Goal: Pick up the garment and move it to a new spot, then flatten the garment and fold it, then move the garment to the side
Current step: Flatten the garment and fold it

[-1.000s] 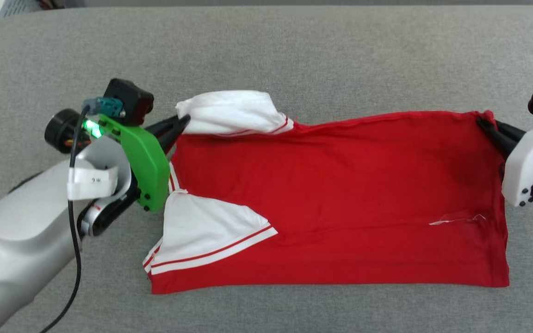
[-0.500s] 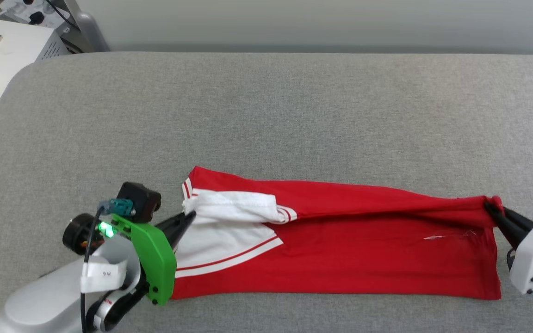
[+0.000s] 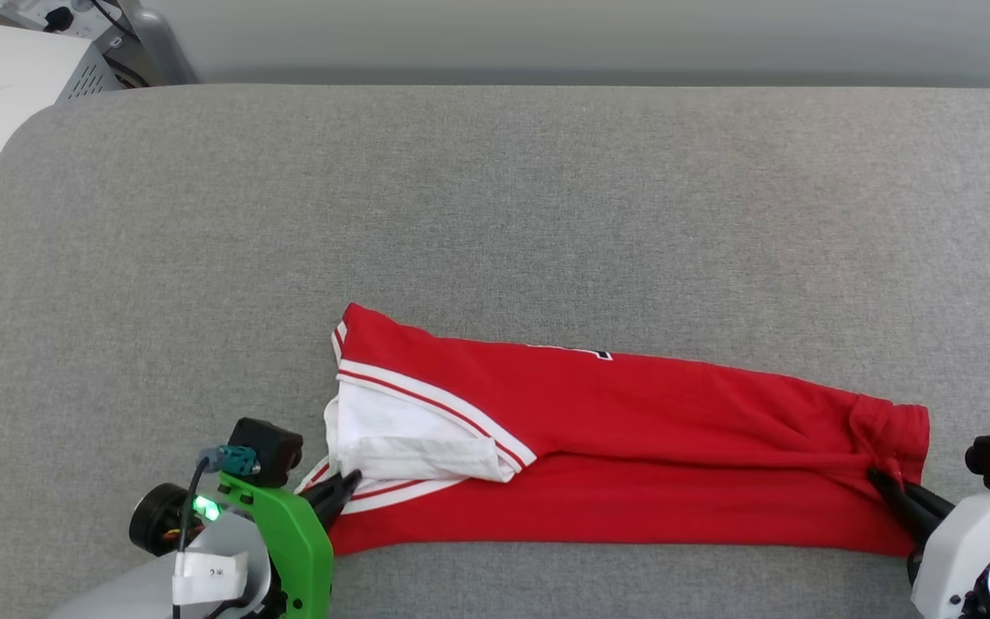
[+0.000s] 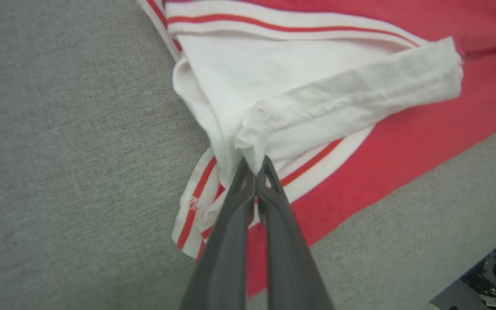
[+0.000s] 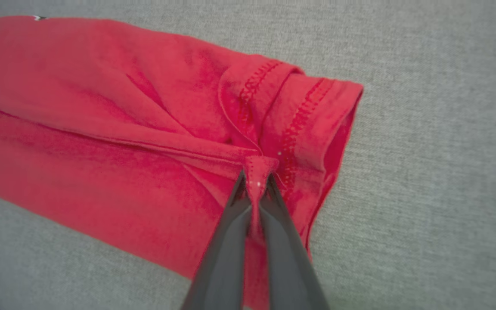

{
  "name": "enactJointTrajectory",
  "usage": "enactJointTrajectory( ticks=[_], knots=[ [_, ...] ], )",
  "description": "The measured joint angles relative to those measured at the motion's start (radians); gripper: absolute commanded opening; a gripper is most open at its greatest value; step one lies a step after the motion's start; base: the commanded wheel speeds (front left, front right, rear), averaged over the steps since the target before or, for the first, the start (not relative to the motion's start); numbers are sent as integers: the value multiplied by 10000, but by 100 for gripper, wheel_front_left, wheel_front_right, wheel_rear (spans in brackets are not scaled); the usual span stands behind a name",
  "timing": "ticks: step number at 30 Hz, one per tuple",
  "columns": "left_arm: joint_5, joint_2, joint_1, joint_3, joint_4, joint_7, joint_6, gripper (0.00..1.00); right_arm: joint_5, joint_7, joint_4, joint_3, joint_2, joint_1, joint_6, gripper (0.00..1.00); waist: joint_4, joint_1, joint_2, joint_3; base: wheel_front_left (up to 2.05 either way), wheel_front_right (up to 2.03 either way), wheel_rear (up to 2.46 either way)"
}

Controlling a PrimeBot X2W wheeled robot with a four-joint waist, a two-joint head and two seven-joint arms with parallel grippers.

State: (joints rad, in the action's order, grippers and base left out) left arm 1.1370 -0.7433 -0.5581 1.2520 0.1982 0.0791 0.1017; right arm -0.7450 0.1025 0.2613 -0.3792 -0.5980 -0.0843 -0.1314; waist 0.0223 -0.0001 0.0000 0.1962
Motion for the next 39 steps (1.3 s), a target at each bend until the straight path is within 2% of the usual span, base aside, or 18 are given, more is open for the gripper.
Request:
enactJointTrajectory(
  ticks=[1,2,7,8,12,16,19,23,28,36,39],
  knots=[
    [-2,44,10,-27,102,121,23,49,6,-2,-23,75,21,3,0,47,-3,0,0,-9,0,0,0],
    [-12,75,15,-56,173,259,67,100,-2,-2,-69,140,44,8,2,100,-3,0,0,-28,0,0,0],
    [-387,136,63,-468,291,1312,660,100,-249,-59,-759,616,35,38,2,100,-6,0,0,-252,0,0,0],
    [-648,151,133,-961,117,1662,1220,100,-589,-10,-1373,1154,-142,130,2,100,6,0,0,-401,0,0,0],
    [-1453,207,430,-2052,-320,1758,2052,100,-915,397,-1843,1894,-591,236,2,100,50,0,0,-503,0,0,0],
    [-2721,541,1065,-3611,-953,1768,2652,100,-1611,1482,-1841,2412,-892,325,2,100,113,0,0,-464,0,0,0],
    [-3613,861,1716,-4508,-1158,1768,2882,100,-2426,2581,-1634,2562,-953,460,2,100,155,0,0,-380,0,0,0],
    [-4550,1501,2447,-5777,-1388,1768,2986,100,-2899,3515,-1202,2619,-984,469,2,100,236,0,0,-233,0,0,0],
    [-5722,2301,3155,-7106,-1498,1768,2941,100,-3062,3992,-690,2460,-721,391,2,100,387,0,0,-31,0,0,0],
    [-7377,3639,4035,-8890,-1716,1768,2307,100,-3116,4376,-309,1584,-370,-166,2,100,661,0,0,246,0,0,0],
    [-7915,4178,4227,-9442,-1810,1768,1946,100,-3129,4374,-242,1327,-284,-400,2,100,727,0,0,313,0,0,0]
  ],
)
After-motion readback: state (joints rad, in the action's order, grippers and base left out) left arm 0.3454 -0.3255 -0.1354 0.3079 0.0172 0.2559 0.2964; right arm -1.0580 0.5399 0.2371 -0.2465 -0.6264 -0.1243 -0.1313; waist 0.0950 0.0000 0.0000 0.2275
